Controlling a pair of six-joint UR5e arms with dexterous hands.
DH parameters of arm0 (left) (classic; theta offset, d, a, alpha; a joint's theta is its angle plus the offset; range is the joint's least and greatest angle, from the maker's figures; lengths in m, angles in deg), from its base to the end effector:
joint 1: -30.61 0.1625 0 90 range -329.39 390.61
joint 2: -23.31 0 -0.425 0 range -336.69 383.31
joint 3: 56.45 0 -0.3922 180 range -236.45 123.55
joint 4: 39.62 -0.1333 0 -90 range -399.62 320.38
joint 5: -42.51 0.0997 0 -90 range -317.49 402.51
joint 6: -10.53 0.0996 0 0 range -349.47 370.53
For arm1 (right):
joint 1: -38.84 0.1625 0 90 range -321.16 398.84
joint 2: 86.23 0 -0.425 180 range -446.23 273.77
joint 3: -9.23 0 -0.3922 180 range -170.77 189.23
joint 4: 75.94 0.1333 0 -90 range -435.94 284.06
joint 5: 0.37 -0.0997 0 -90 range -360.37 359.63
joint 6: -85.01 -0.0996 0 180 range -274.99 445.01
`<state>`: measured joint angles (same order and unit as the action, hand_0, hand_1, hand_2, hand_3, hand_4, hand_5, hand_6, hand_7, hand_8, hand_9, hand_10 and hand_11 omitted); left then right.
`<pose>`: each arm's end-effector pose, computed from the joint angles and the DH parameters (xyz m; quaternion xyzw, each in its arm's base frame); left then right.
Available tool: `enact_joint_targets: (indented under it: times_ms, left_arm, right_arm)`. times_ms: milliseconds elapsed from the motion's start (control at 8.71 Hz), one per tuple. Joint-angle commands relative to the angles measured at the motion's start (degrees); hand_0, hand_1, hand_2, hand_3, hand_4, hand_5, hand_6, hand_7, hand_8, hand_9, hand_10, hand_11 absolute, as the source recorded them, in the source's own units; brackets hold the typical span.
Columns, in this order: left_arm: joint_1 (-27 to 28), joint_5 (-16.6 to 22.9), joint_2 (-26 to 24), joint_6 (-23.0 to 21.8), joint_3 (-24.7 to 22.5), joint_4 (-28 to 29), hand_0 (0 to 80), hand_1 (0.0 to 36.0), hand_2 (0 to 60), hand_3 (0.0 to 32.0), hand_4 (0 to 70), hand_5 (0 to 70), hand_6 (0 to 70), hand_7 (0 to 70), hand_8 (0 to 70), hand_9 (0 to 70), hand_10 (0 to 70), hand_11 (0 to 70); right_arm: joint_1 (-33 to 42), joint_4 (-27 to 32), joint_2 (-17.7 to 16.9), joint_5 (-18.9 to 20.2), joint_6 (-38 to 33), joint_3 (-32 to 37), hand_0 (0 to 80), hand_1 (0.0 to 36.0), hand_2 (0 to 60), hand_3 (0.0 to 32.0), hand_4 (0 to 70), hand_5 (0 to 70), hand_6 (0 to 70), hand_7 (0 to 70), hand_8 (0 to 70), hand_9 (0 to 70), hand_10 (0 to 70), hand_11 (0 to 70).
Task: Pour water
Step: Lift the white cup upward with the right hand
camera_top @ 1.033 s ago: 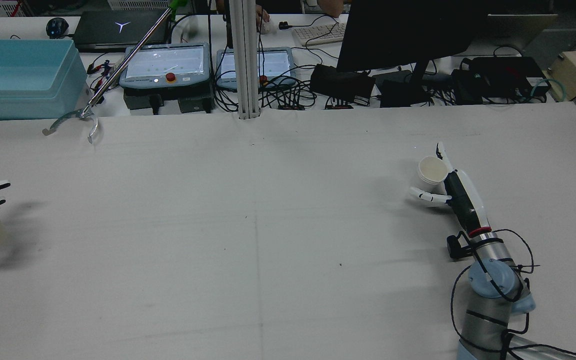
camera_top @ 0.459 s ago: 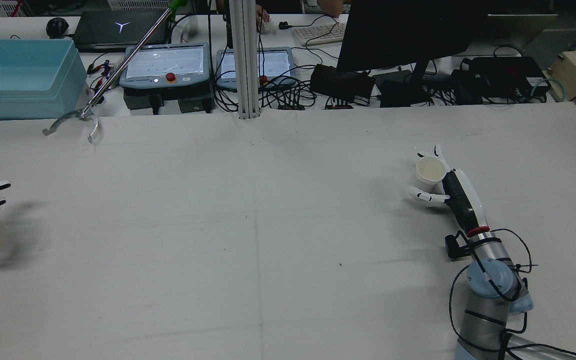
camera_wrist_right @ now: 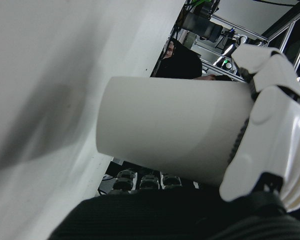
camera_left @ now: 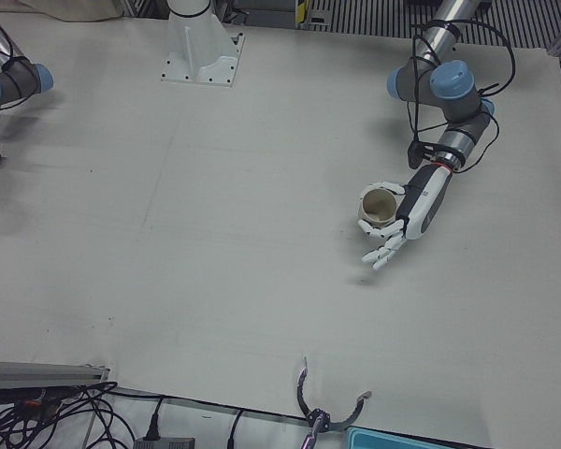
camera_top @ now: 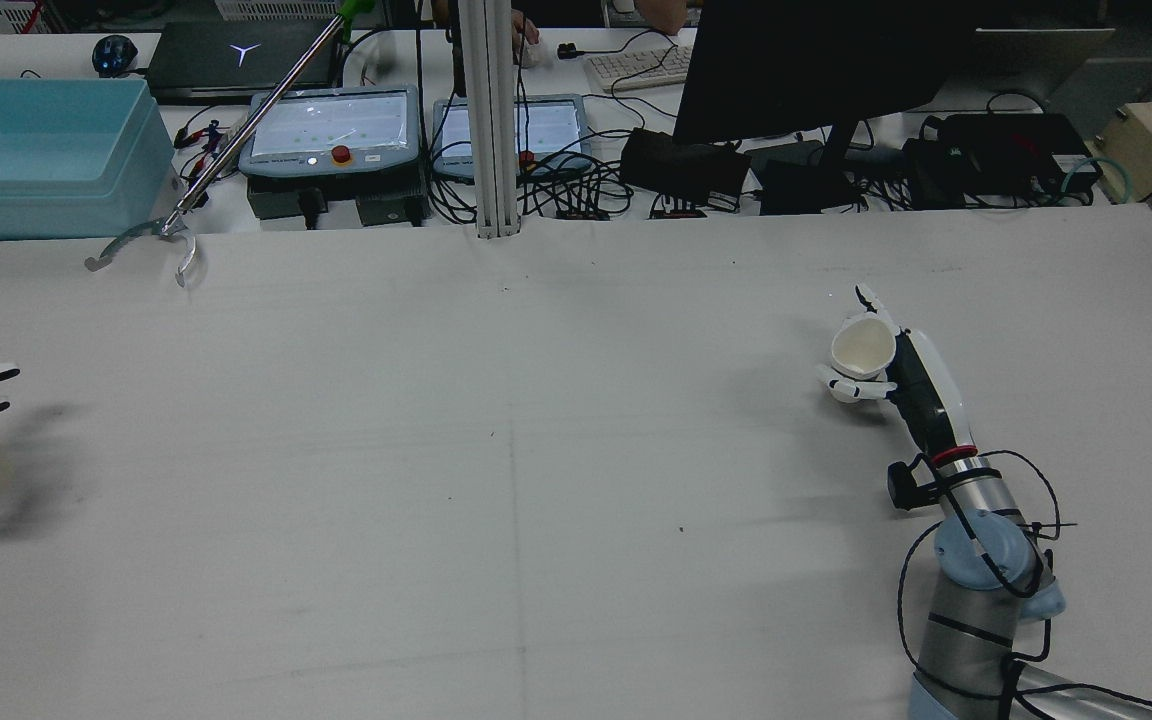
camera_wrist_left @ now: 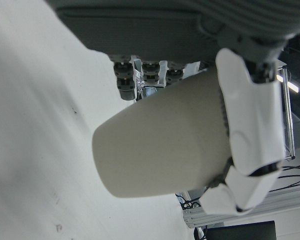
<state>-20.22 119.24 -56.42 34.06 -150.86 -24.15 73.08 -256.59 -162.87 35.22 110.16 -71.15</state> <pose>0.1484 -0.4294 0.7029 -0.0294 0.7618 -0.5934 0.2582 -0.3364 -0.4882 0.6468 0.1329 -0.7057 0.6808 0.1444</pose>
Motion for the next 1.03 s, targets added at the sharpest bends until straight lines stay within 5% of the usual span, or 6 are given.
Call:
enact_joint_targets:
  times_ms: [0, 344, 919]
  left_arm:
    - [-0.1, 0.1, -0.1, -0.3, -0.9, 0.0, 54.6, 36.0, 60.0, 0.0, 41.2, 62.4, 11.7, 17.3, 6.2, 10.4, 10.3, 17.5]
    - [0.7, 0.4, -1.6, 1.5, -4.9, -2.0, 55.0, 36.0, 60.0, 0.0, 43.1, 64.2, 12.3, 18.2, 6.3, 10.4, 10.0, 17.1]
    - [8.4, 1.1, -19.6, 4.0, -8.0, -16.5, 55.0, 36.0, 60.0, 0.0, 44.7, 66.2, 13.1, 19.2, 6.6, 10.6, 9.9, 17.0]
  right_arm:
    - [4.4, -2.5, -0.7, 0.6, 1.1, -9.0, 51.5, 21.5, 30.5, 0.0, 31.8, 70.0, 3.6, 8.6, 0.5, 3.0, 3.3, 6.2]
    - [7.5, -7.1, -0.6, 1.5, 4.7, -17.9, 52.3, 22.7, 30.7, 0.0, 30.3, 70.0, 4.3, 9.7, 0.0, 2.4, 2.5, 5.1]
    - [10.2, -7.8, -0.5, 3.3, 10.4, -25.5, 51.8, 23.3, 33.1, 0.0, 26.0, 70.0, 4.9, 10.6, 0.0, 2.4, 1.5, 3.8]
